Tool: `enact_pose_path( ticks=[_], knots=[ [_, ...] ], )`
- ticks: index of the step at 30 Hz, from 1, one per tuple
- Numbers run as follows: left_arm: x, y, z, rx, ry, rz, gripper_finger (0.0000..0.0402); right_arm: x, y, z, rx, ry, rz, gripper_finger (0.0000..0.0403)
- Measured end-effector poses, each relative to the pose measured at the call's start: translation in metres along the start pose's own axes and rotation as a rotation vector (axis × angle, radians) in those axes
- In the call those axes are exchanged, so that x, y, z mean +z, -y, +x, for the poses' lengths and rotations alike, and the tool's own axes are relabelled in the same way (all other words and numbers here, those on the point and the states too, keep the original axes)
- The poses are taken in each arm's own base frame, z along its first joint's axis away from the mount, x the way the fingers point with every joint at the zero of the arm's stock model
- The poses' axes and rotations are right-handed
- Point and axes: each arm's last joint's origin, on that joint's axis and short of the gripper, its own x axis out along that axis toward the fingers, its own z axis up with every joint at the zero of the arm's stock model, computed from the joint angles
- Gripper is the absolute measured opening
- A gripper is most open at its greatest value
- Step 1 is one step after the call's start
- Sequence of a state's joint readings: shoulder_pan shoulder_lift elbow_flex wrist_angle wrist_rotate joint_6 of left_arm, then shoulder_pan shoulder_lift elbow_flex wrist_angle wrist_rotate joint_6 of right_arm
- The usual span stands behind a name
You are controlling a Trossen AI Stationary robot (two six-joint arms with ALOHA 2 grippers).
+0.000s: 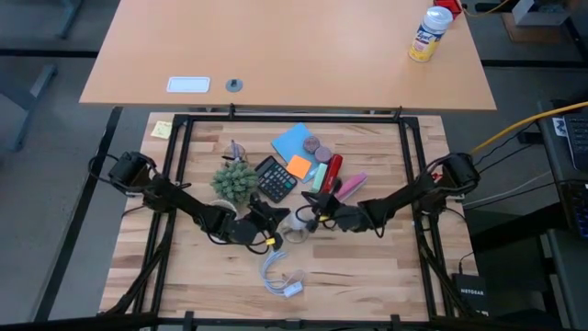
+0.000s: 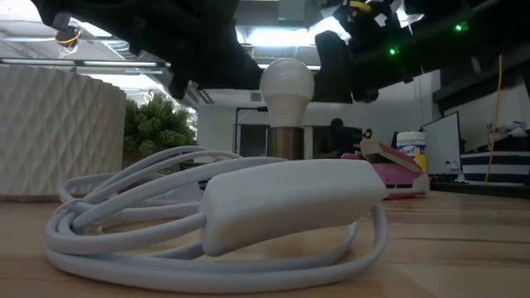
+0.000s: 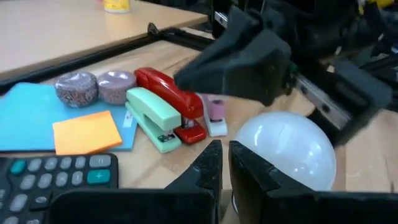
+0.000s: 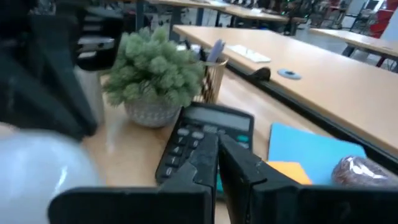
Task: Screw lightbulb
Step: Remove the lightbulb from the lamp
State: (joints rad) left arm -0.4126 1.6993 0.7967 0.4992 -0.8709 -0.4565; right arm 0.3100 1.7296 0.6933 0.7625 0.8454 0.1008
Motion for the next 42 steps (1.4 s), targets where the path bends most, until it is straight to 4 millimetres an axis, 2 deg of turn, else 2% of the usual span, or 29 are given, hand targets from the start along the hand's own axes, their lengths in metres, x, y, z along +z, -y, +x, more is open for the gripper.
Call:
enact_pose_path(
  ticks=[4,9,12,15,23,28,34,42],
  knots=[
    [0.002,-0.003,0.0,0.087,0.045,0.017,0.0021,0.014,-0.002,-0.012,0.029,0.035,0.007,0.002],
    [0.005,-0.008,0.004,0.152,0.071,0.008,0.0021,0.03,-0.018,-0.043,0.14,0.086,0.069,0.0021],
    [0.005,-0.009,0.007,0.133,0.058,0.006,0.0021,0.028,-0.03,-0.06,0.217,0.081,0.108,0.002],
    [0.005,-0.009,0.008,0.089,0.034,0.006,0.0021,0.017,-0.041,-0.067,0.253,0.058,0.105,0.002],
    [0.004,-0.007,0.008,0.029,0.008,0.005,0.0021,-0.016,-0.05,-0.058,0.18,0.008,0.133,0.002],
    [0.004,-0.005,0.008,-0.033,-0.021,0.005,0.0021,-0.016,-0.047,-0.049,0.158,0.013,0.148,0.002],
    [0.003,-0.005,0.007,-0.021,-0.022,0.009,0.0021,-0.015,-0.038,-0.035,0.145,0.006,0.159,0.002],
    [-0.003,-0.008,0.006,0.015,-0.068,-0.045,0.0021,-0.014,-0.031,-0.027,0.099,0.009,0.157,0.002]
  ],
)
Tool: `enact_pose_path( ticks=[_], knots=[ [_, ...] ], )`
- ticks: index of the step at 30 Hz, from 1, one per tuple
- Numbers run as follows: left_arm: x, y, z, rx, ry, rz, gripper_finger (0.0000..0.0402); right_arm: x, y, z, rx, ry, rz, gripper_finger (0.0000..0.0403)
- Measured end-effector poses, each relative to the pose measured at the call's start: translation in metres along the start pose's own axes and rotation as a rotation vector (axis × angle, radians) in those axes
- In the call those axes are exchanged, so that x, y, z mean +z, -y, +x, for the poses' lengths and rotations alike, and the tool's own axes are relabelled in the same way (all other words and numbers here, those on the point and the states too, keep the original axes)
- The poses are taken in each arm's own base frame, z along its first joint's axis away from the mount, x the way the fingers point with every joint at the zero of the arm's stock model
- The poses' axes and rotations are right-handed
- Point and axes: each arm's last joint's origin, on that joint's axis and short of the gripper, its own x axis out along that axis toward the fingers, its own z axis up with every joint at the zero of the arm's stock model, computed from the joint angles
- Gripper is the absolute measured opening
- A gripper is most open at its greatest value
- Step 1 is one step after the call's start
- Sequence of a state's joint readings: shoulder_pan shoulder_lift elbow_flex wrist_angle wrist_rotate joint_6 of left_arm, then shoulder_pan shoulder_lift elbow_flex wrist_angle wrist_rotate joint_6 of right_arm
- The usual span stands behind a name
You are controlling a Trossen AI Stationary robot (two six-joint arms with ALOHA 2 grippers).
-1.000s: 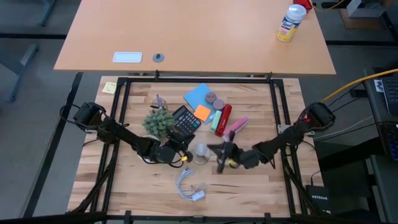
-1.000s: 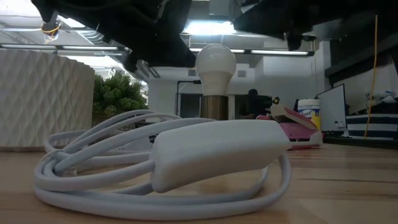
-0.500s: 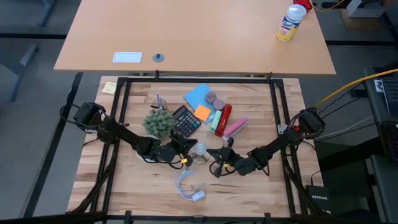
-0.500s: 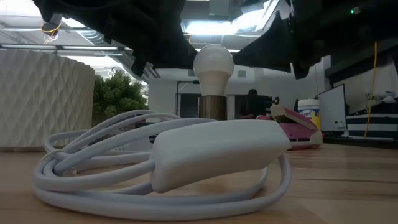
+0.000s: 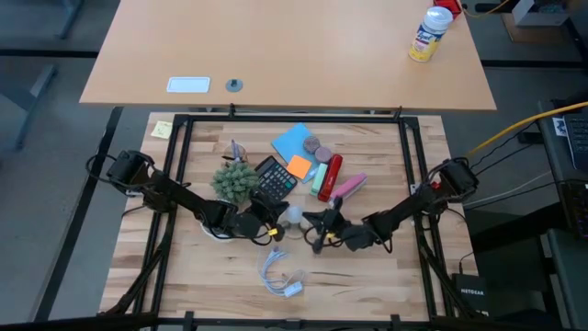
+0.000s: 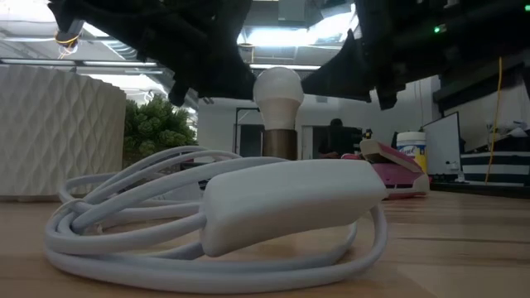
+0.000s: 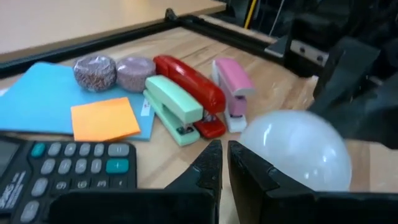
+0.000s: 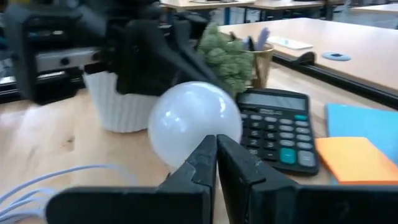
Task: Screw lightbulb
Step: Remove the lightbulb from the lamp
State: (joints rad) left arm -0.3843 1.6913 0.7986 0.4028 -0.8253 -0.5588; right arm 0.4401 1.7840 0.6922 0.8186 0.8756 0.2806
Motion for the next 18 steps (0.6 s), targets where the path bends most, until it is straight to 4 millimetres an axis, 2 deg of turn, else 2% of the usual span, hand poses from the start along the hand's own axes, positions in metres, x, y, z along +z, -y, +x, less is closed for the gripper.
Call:
enact_pose_path(
  ticks=[6,13,18],
  knots=[
    [-0.006,0.005,-0.004,-0.064,-0.049,0.009,0.0021,0.002,0.01,0.01,-0.064,0.003,0.0,0.002],
    [-0.009,0.007,-0.008,-0.052,-0.046,0.041,0.0021,0.005,0.026,0.027,-0.084,-0.013,0.008,0.002],
    [-0.01,0.008,-0.009,-0.048,-0.041,0.043,0.0021,0.01,0.031,0.029,-0.102,-0.007,-0.106,0.002]
  ],
)
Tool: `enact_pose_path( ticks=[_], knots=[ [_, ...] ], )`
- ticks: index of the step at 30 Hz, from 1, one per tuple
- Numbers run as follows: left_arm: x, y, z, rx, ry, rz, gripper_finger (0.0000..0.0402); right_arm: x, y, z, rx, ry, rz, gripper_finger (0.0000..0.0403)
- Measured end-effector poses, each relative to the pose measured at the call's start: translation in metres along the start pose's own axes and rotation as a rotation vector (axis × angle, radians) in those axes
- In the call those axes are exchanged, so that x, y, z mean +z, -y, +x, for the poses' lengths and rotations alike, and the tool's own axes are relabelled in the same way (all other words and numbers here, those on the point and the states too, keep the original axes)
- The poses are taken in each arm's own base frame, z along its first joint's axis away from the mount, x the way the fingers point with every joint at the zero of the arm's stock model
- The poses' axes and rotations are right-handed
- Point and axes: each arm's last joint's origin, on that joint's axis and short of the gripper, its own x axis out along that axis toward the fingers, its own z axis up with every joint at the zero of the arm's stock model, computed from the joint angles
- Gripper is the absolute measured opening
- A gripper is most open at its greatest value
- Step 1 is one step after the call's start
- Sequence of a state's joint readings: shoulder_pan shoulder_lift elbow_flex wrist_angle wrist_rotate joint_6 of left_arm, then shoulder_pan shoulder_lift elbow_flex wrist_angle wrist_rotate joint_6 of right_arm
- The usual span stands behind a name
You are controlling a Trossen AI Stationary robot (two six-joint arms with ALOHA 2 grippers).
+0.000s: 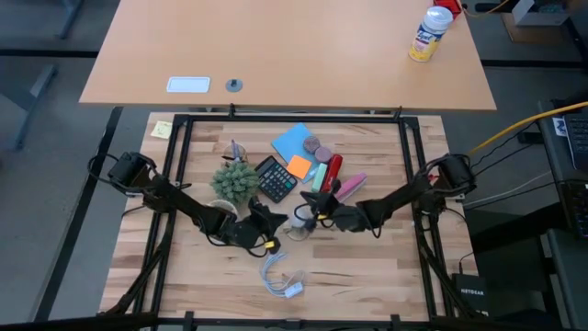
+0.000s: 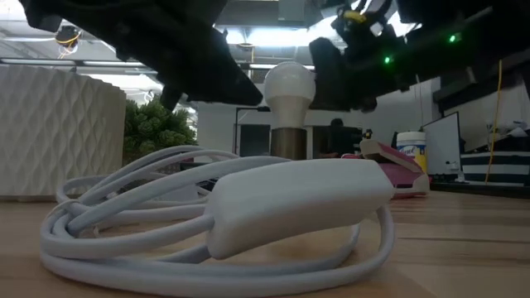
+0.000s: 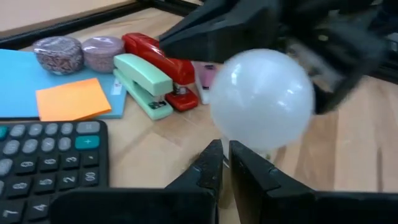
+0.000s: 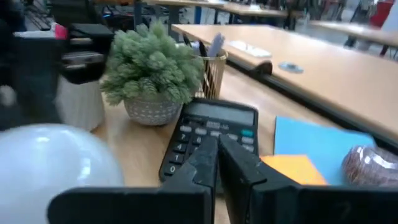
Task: Screw lightbulb
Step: Remove the lightbulb from the lamp
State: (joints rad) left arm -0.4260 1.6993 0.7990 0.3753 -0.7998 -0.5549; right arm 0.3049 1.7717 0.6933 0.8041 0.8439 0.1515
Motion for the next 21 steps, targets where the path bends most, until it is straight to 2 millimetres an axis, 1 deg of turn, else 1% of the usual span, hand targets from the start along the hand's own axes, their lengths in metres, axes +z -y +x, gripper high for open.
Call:
enact_pose_path(
  ticks=[3,6,9,12,14,17,19,21],
  knots=[
    [0.0,-0.001,0.0,0.009,0.005,0.004,0.0021,0.011,0.002,-0.004,-0.01,0.03,-0.04,0.002],
    [0.0,-0.001,0.0,0.011,0.006,0.005,0.0021,0.025,0.002,-0.012,0.004,0.063,-0.045,0.0021],
    [0.0,-0.002,0.0,0.043,0.019,0.011,0.0021,0.037,-0.003,-0.027,0.048,0.096,-0.032,0.0021],
    [0.001,-0.006,0.0,0.13,0.058,-0.001,0.0021,0.045,-0.013,-0.047,0.114,0.118,-0.017,0.002],
    [0.001,-0.009,0.001,0.183,0.084,-0.02,0.0021,0.046,-0.021,-0.06,0.167,0.124,0.009,0.002],
    [0.004,-0.013,0.005,0.209,0.093,-0.04,0.0021,0.043,-0.033,-0.078,0.238,0.118,0.05,0.002],
    [0.005,-0.015,0.008,0.214,0.092,-0.046,0.0021,0.039,-0.038,-0.085,0.267,0.1,0.072,0.002],
    [0.006,-0.017,0.01,0.207,0.086,-0.053,0.0021,0.032,-0.041,-0.086,0.275,0.08,0.084,0.002]
  ],
)
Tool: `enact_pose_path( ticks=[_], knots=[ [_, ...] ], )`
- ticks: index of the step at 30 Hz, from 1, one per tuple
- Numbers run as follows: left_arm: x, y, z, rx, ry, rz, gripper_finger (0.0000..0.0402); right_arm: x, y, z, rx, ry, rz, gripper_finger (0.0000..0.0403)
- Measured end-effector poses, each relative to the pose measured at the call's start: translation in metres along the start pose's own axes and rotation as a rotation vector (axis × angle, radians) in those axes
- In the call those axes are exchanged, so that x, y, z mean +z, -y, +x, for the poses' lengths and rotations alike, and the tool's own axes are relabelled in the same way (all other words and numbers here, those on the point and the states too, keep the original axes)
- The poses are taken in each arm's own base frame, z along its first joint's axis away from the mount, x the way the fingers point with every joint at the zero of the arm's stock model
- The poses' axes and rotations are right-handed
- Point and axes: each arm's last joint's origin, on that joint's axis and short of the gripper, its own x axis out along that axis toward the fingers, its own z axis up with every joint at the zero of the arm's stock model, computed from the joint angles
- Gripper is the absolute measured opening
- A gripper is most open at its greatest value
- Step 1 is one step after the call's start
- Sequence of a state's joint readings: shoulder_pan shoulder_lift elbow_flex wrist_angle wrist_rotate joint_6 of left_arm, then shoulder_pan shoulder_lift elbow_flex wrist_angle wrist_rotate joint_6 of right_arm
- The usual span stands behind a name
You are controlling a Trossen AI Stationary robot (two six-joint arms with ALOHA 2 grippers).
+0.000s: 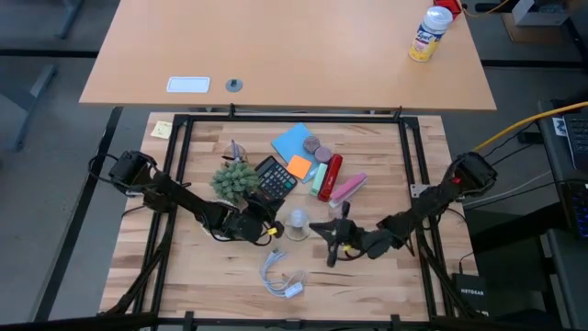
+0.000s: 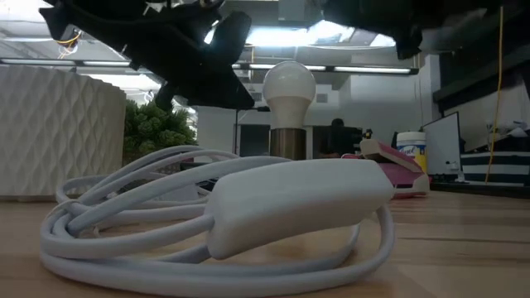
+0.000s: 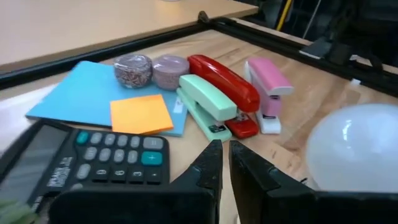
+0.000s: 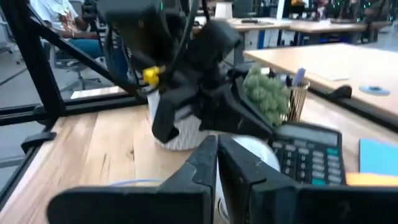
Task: Screw lightbulb
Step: Remove the lightbulb from the lamp
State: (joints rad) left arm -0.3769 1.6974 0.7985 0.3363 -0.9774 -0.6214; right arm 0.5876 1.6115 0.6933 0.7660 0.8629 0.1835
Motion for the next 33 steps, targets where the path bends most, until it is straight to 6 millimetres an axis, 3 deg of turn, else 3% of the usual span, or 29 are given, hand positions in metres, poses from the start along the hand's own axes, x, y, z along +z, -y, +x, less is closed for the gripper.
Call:
enact_pose_path(
  ticks=[9,33],
  knots=[
    [0.003,0.005,0.0,-0.108,-0.027,0.003,0.0021,-0.039,0.005,0.021,-0.078,-0.07,0.014,0.002],
    [-0.002,0.011,-0.009,-0.18,-0.074,-0.009,0.0021,-0.037,0.042,0.05,-0.269,-0.057,0.013,0.002]
  ],
)
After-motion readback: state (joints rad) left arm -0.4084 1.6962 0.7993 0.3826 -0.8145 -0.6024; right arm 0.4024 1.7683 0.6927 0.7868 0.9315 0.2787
